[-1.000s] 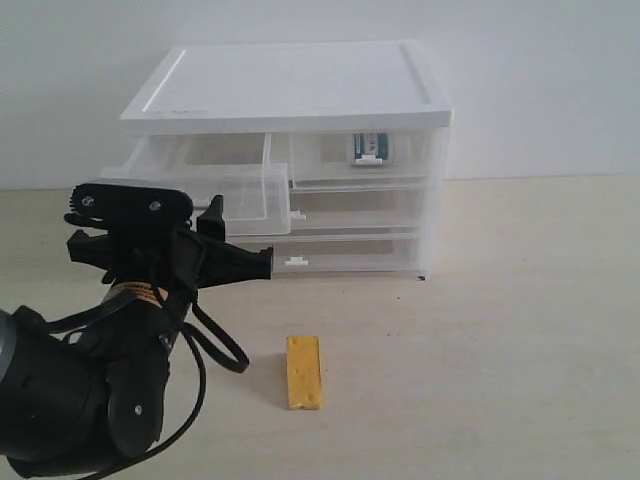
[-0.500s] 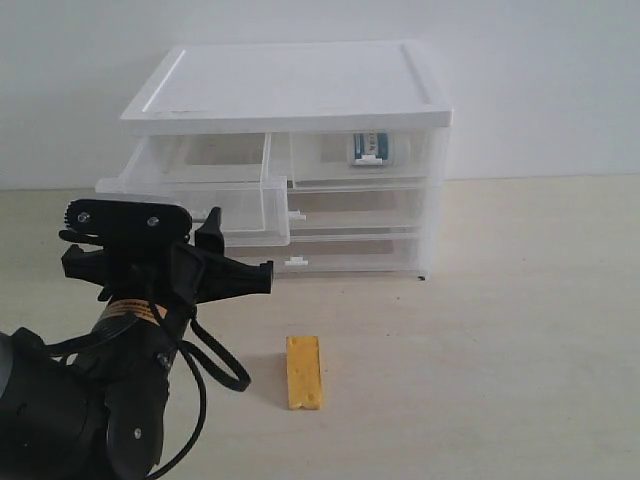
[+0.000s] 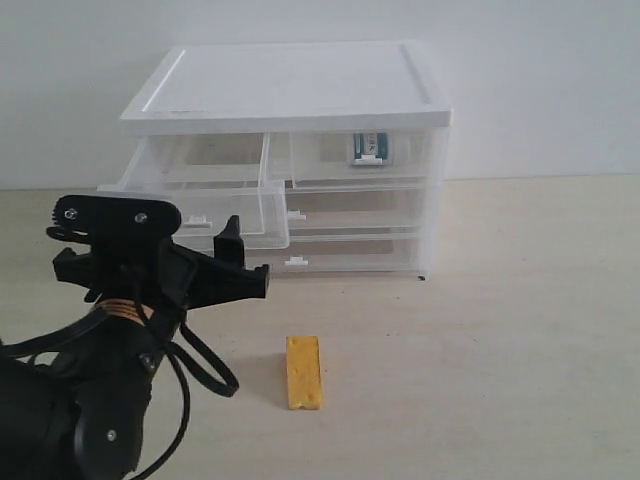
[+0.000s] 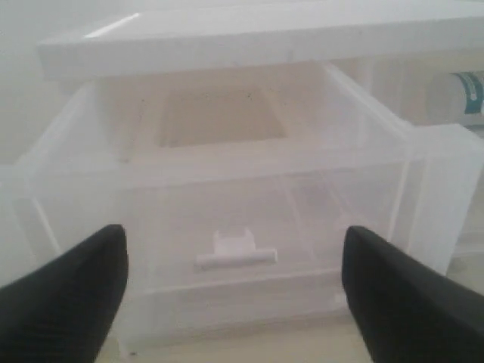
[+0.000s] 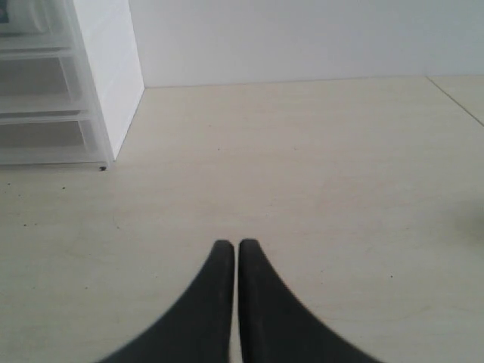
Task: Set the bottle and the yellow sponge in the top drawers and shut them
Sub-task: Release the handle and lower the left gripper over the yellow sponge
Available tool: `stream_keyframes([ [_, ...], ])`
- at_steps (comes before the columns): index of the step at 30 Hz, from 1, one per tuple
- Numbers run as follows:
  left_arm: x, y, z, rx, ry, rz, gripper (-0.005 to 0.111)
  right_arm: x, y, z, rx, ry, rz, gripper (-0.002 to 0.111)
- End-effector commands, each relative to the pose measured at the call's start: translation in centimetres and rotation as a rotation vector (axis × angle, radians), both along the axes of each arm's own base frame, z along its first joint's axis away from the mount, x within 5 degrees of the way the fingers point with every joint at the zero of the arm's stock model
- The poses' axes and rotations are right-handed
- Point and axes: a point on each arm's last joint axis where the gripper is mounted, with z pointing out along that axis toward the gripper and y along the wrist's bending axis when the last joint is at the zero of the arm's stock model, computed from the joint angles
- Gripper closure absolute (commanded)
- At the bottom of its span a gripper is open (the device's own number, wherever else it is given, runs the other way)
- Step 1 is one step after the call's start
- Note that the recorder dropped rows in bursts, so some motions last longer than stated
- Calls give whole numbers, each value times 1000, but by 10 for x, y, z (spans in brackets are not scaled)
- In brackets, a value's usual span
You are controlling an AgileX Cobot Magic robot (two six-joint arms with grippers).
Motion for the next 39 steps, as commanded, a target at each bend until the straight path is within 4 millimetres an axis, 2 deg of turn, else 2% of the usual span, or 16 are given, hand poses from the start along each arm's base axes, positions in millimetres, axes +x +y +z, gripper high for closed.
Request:
stream_keyframes([
  [1, -14, 7, 3, -5, 137, -53, 33, 0, 0, -1, -2, -7, -1, 108],
  [6, -30, 10, 11, 47, 266, -168, 33, 0, 0, -1, -2, -7, -1, 108],
  [13, -49, 13, 38, 78, 315, -332, 36, 0, 0, -1, -2, -7, -1, 108],
  [15, -55, 14, 47, 97, 298, -382, 46, 0, 0, -1, -2, -7, -1, 108],
  [20, -71, 4, 64, 288, 260, -650, 96, 0, 0, -1, -2, -7, -1, 108],
  [21, -73, 1, 65, 333, 276, -705, 102, 0, 0, -1, -2, -7, -1, 108],
  [23, -76, -6, 69, 408, 305, -797, 102, 0, 0, -1, -2, -7, -1, 108],
  [27, -76, -16, 81, 422, 380, -877, 102, 0, 0, -1, -2, -7, -1, 108],
  [33, -71, -31, 99, 263, 521, -876, 102, 0, 0, -1, -2, -7, -1, 108],
  [36, -66, -40, 102, 229, 596, -880, 98, 0, 0, -1, -2, -7, -1, 108],
  [38, -63, -47, 95, 261, 707, -889, 97, 0, 0, -1, -2, -7, -1, 108],
  [39, -58, -49, 88, 290, 797, -827, 96, 0, 0, -1, -2, -7, -1, 108],
])
